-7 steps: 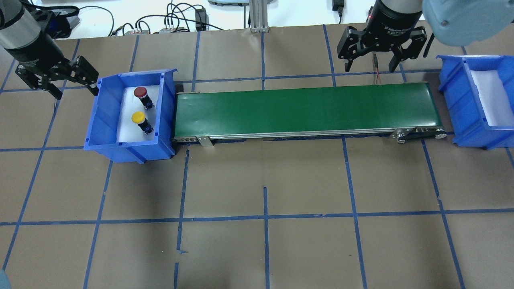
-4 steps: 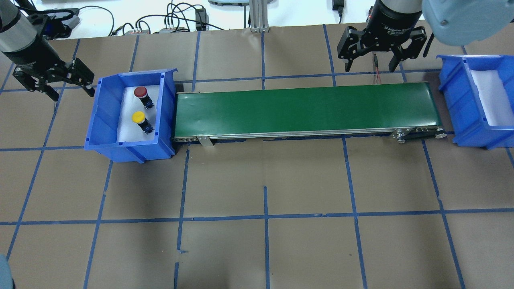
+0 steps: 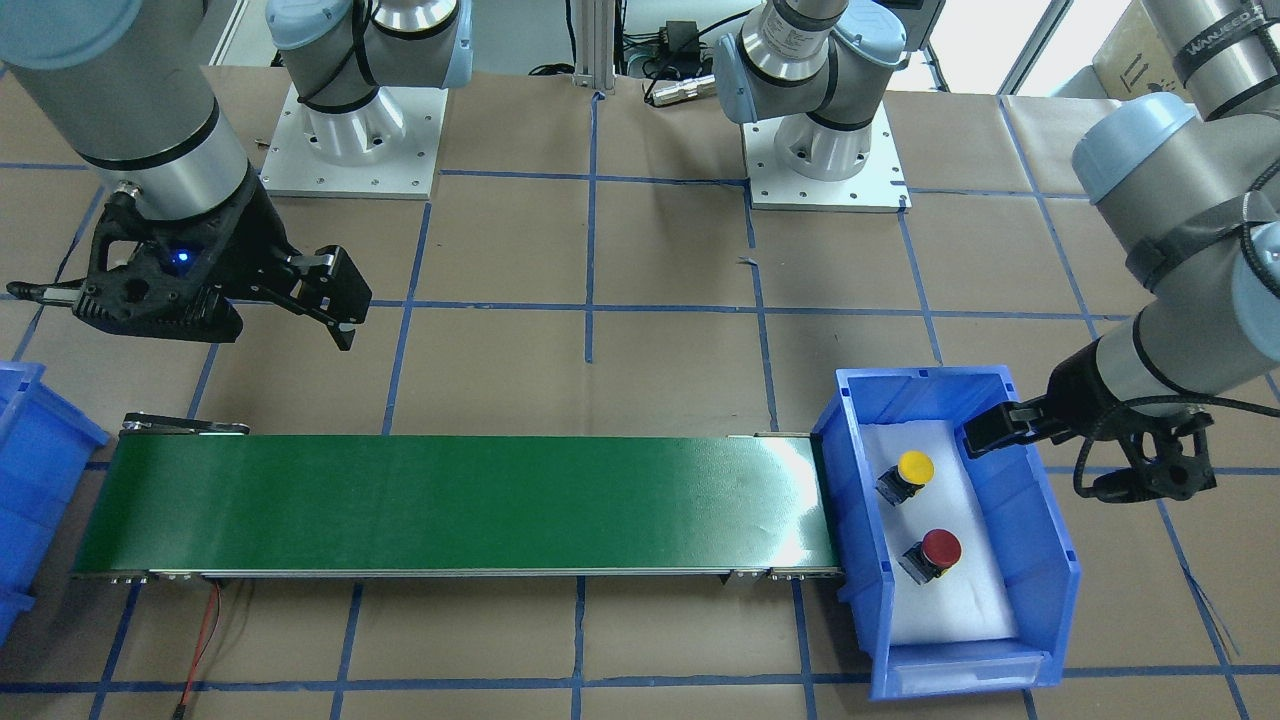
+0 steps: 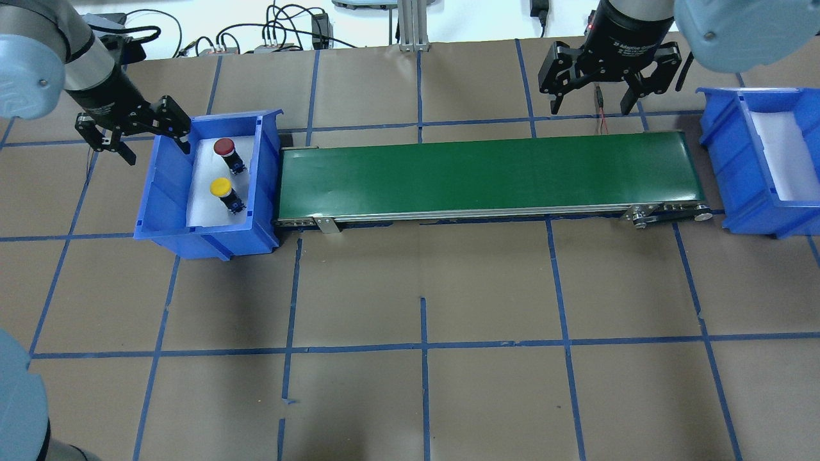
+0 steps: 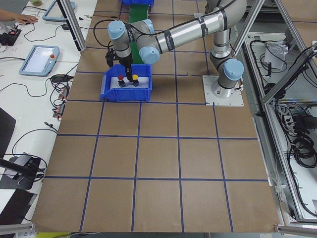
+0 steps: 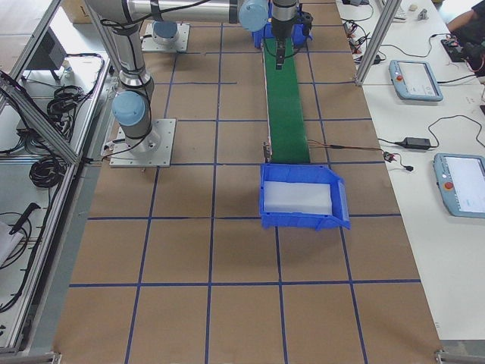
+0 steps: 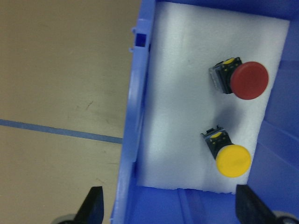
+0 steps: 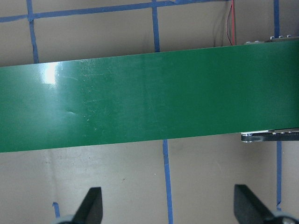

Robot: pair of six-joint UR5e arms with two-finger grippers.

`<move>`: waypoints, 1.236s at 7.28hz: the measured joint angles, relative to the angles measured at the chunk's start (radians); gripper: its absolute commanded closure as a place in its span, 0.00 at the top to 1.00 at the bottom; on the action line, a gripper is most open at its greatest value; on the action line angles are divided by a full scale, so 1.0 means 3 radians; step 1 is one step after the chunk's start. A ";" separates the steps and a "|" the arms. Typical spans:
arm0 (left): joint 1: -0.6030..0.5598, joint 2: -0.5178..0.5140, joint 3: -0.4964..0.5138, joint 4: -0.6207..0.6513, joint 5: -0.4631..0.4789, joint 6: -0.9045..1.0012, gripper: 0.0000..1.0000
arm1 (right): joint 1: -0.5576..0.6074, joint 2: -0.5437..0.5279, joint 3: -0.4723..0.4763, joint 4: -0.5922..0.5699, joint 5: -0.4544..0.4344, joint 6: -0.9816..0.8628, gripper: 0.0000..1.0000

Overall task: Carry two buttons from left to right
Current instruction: 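Move the left gripper over the yellow button in the blue bin, then lower the left gripper and grasp the yellow button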

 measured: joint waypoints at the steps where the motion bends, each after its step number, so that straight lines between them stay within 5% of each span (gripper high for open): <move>1: -0.0044 -0.0032 -0.0022 0.0005 -0.0004 -0.0068 1.00 | 0.0000 0.0000 -0.0001 0.0000 0.0000 0.0001 1.00; 9: -0.0137 -0.0190 -0.0458 0.0480 -0.0090 -0.0916 0.96 | 0.0010 -0.0038 -0.0001 0.0035 -0.0004 0.0002 1.00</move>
